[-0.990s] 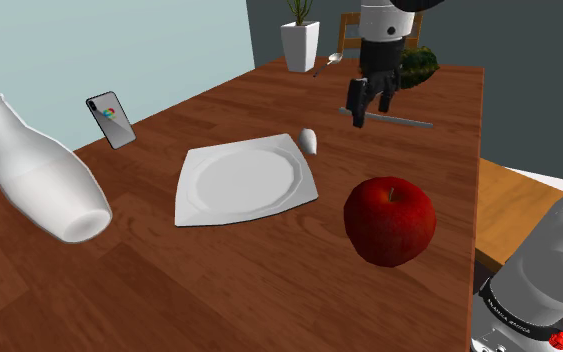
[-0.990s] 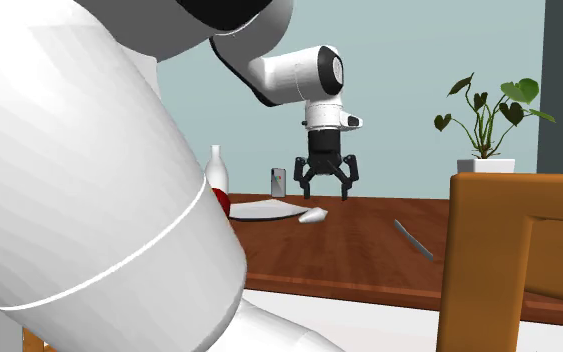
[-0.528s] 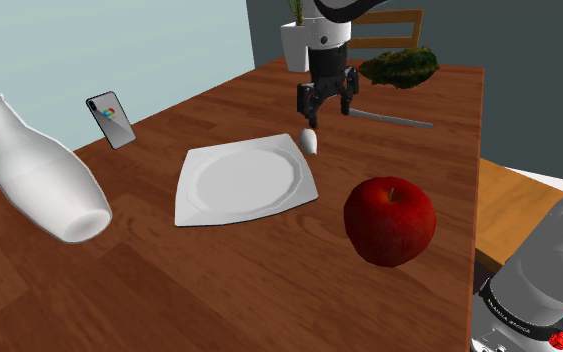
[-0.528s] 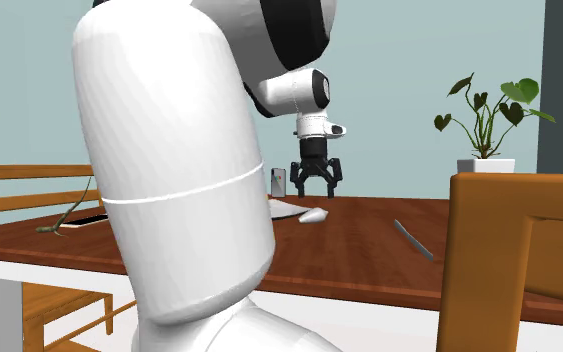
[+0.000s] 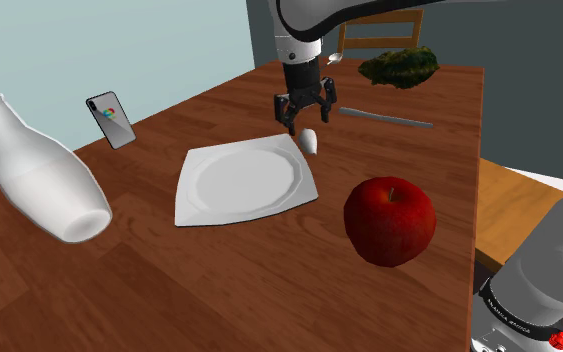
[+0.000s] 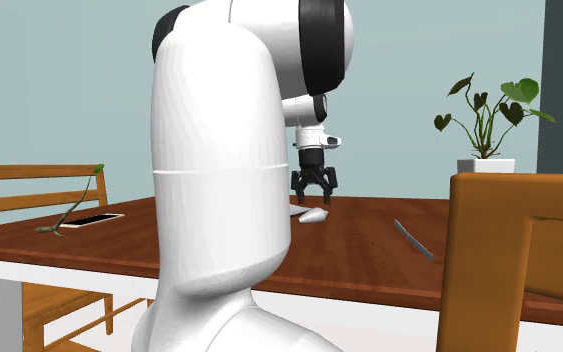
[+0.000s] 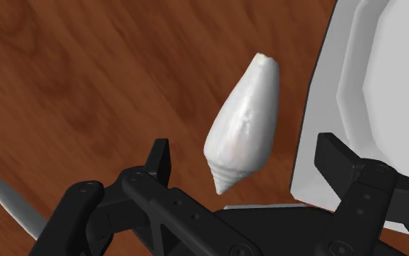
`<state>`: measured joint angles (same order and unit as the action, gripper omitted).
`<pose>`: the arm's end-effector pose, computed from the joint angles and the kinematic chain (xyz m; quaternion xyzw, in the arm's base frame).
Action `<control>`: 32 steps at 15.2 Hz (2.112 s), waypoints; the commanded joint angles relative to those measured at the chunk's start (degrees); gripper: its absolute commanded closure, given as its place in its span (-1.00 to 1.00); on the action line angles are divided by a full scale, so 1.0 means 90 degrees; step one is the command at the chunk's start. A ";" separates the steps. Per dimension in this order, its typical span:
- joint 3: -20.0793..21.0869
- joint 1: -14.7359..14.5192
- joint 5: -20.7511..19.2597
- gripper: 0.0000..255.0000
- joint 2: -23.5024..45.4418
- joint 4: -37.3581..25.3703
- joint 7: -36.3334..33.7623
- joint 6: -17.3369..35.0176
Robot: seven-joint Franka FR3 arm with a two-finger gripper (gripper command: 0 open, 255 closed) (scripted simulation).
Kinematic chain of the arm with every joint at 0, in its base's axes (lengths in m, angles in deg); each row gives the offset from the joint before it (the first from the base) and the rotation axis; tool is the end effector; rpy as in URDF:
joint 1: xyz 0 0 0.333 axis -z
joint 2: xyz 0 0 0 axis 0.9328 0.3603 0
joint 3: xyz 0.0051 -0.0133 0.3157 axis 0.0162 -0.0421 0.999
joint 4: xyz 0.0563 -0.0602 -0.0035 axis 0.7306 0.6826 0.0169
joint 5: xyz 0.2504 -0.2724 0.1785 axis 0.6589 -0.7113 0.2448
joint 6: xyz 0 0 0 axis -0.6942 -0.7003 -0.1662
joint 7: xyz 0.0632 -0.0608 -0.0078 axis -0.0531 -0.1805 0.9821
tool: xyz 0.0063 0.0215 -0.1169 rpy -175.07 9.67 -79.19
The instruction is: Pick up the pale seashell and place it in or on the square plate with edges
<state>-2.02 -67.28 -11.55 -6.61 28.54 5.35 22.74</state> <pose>0.5213 0.1722 0.5521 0.9935 -0.0995 -0.0250 0.0498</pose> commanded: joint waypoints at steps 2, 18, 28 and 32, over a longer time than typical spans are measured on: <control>-0.0004 0.0002 0.0009 -1.00 -0.0034 0.0283 -0.0010 0.0253; -0.0006 0.0003 0.0011 1.00 -0.0044 0.0336 -0.0007 0.0297; -0.0001 0.0004 -0.0006 1.00 0.0013 -0.0320 0.0012 -0.0305; 0.0007 0.0000 -0.0028 1.00 0.0081 -0.0739 0.0015 -0.0662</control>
<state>-2.00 -67.26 -11.68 -6.25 23.07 5.53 17.65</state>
